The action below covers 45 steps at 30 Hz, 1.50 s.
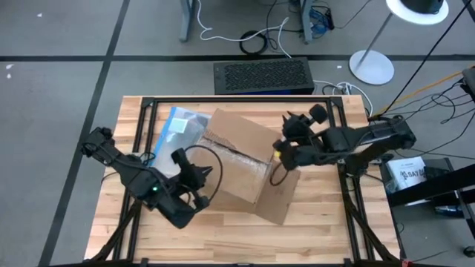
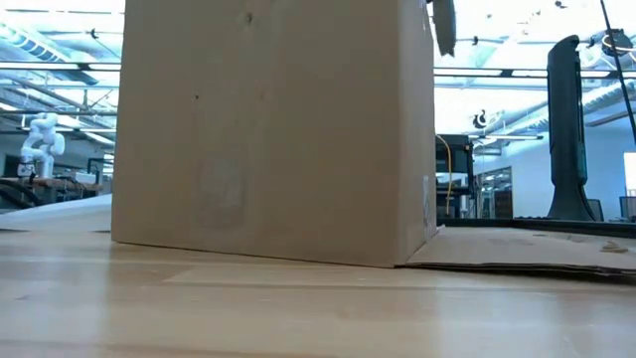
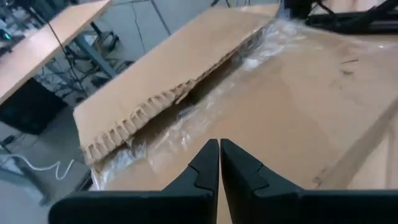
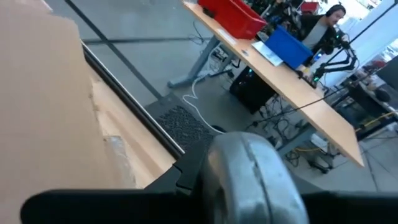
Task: Unpack boxes
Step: Break down box until it is fully flat
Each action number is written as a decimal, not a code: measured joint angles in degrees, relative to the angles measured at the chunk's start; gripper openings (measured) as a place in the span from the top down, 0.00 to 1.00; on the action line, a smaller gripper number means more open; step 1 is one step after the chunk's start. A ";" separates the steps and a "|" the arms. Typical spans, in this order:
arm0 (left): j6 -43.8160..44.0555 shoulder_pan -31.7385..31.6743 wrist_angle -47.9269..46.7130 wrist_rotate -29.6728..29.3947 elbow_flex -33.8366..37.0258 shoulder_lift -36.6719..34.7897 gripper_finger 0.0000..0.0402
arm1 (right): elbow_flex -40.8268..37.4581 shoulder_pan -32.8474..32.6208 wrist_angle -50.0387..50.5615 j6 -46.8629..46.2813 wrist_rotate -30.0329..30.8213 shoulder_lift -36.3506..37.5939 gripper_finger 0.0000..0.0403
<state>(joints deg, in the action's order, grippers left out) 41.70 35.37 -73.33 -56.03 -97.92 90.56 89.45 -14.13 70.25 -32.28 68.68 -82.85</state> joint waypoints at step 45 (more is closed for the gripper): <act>7.84 -15.26 -16.33 15.72 12.15 -3.24 0.94 | -9.57 -5.53 -13.83 1.19 -14.31 1.75 0.84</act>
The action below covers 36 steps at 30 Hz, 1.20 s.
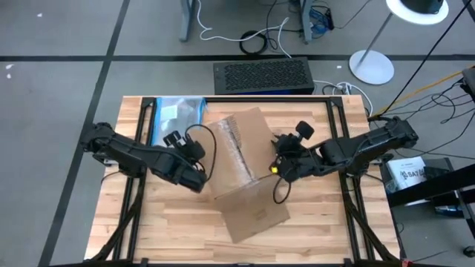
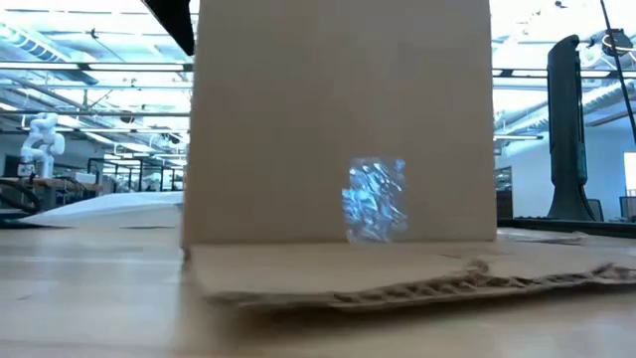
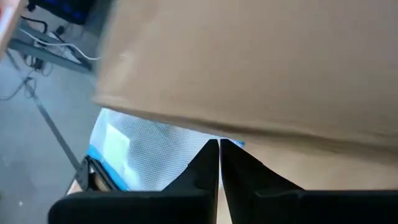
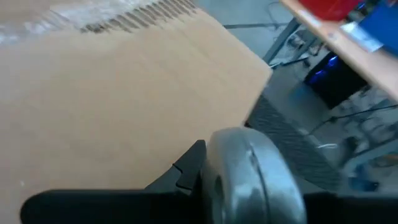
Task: Unpack boxes
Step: Break down box until it is fully flat
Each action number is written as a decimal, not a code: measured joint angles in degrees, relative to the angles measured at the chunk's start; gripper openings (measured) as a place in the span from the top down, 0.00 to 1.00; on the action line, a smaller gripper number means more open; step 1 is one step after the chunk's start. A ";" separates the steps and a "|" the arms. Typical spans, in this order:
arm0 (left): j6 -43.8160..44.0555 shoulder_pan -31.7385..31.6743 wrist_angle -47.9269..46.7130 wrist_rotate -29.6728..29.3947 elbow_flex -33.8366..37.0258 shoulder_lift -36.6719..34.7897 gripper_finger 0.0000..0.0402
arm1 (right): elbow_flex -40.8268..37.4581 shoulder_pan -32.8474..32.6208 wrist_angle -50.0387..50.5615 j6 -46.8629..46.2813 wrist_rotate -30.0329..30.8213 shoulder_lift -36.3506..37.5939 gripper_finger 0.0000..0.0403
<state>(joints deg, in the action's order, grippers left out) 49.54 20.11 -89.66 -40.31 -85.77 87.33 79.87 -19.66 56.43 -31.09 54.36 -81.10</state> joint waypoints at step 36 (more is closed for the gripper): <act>-26.15 -4.57 22.93 1.46 -8.43 1.12 0.94 | -10.51 -19.10 -65.35 58.21 -13.85 1.01 0.84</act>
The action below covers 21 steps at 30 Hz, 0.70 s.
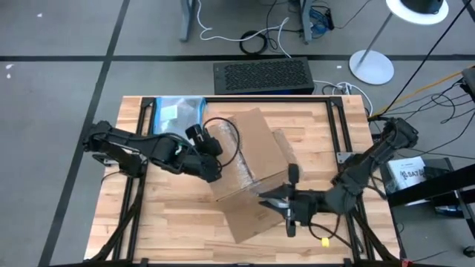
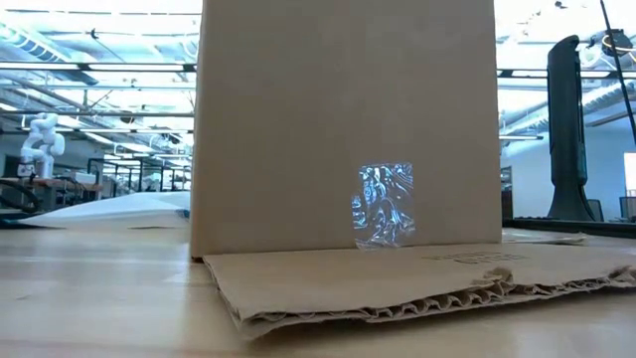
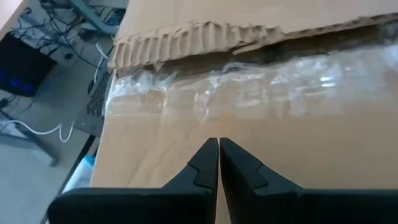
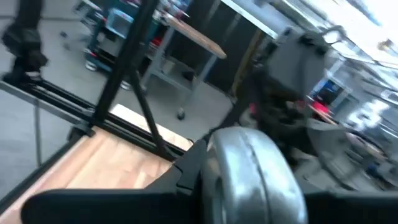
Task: Unpack boxes
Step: Break down box until it is fully flat
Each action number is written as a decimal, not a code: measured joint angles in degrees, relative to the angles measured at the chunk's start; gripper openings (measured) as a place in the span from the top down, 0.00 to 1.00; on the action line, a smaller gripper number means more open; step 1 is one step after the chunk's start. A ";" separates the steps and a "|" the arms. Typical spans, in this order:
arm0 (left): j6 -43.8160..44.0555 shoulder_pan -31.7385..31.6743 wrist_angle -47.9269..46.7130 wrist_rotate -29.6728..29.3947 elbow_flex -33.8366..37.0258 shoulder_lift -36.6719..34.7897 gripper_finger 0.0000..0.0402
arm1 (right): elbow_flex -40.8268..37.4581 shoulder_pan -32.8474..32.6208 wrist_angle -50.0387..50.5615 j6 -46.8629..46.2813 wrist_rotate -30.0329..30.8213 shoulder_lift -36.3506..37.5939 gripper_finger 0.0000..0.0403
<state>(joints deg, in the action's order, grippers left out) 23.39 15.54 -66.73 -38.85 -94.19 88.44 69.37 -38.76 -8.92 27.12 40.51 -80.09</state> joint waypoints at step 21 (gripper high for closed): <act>-1.02 -2.72 3.90 5.44 5.25 0.20 0.94 | -6.71 7.51 -2.82 -1.50 -21.21 4.70 0.84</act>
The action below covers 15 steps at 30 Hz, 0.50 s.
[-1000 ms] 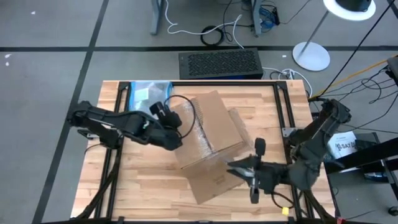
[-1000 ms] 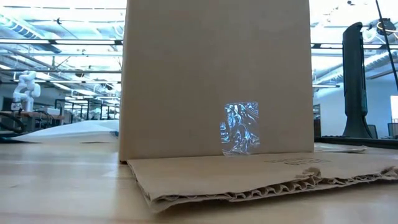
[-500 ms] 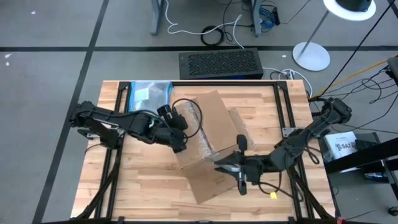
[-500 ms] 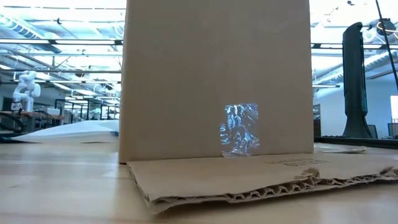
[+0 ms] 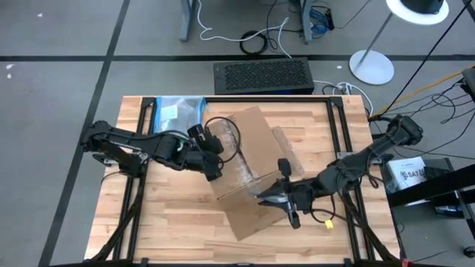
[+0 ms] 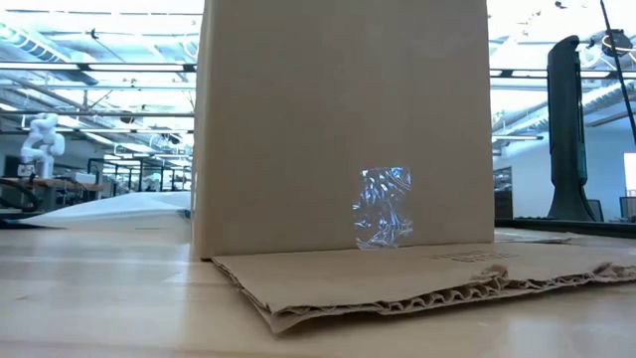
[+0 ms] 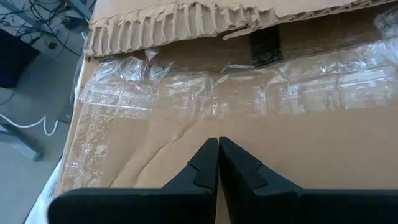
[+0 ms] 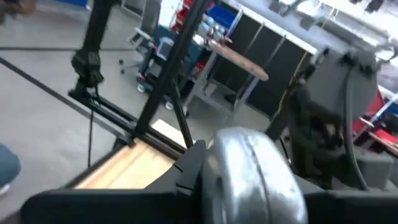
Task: Unpack boxes
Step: Break down box until it is fully flat
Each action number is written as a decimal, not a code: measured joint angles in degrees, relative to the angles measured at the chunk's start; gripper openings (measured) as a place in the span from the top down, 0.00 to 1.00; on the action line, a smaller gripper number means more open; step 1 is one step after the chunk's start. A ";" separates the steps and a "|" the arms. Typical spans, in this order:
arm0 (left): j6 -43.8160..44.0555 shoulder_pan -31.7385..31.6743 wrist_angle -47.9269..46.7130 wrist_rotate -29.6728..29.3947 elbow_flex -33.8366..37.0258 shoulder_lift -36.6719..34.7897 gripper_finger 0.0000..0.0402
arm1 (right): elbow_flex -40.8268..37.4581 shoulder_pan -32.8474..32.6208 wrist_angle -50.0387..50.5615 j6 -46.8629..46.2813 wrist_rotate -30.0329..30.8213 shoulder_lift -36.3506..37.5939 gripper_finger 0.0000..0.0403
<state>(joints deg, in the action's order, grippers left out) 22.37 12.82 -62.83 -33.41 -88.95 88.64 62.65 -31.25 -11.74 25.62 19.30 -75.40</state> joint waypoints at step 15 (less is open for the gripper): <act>-0.60 0.04 0.71 0.45 0.15 0.11 0.94 | 0.00 2.82 1.72 -2.45 -1.69 0.00 0.84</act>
<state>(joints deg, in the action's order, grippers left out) 21.77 12.86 -62.12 -32.96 -88.79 88.75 62.65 -28.42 -10.02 23.17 17.61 -75.40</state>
